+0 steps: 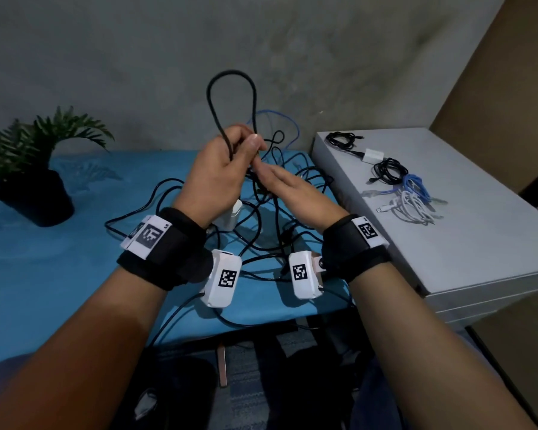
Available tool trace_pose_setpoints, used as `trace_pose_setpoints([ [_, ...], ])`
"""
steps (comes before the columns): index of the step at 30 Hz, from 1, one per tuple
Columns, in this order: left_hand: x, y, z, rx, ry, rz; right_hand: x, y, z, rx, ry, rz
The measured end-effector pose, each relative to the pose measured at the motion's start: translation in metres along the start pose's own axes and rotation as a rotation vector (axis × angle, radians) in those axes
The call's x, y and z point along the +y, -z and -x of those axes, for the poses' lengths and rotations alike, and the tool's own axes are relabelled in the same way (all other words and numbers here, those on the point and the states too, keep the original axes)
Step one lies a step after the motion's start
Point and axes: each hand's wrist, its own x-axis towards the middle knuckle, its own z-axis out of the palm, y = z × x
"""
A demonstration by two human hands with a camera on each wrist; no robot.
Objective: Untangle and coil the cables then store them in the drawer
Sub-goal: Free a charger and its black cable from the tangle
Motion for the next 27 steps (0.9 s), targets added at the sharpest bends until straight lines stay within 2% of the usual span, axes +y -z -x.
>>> trace_pose_setpoints([
  [5,0.016,-0.002,0.003,0.006,-0.042,0.122,0.018,-0.001,-0.006,0.021,-0.042,0.167],
  [7,0.024,-0.004,0.006,0.010,-0.052,0.186,0.025,-0.005,-0.013,0.119,-0.020,0.232],
  [10,0.039,-0.006,0.009,0.030,-0.088,0.257,0.036,-0.009,-0.021,0.254,0.005,0.451],
  [12,0.054,-0.002,0.009,0.050,-0.147,0.298,0.048,-0.010,-0.023,0.212,-0.067,0.580],
  [14,0.070,0.006,0.008,0.054,-0.207,0.310,0.056,-0.009,-0.023,0.176,-0.146,0.564],
  [17,0.082,0.019,0.008,0.063,-0.252,0.333,0.056,-0.008,-0.025,0.269,-0.162,0.527],
  [19,0.080,0.023,0.007,0.072,-0.234,0.352,0.051,-0.008,-0.025,0.274,-0.183,0.429],
  [21,0.074,0.020,0.007,0.070,-0.189,0.322,0.040,-0.009,-0.020,0.195,-0.209,0.311],
  [23,0.065,0.016,0.006,0.065,-0.141,0.241,0.025,-0.008,-0.014,0.182,-0.161,0.300],
  [27,0.052,0.005,0.007,0.011,-0.047,0.142,-0.006,-0.012,-0.012,0.284,0.097,0.244],
])
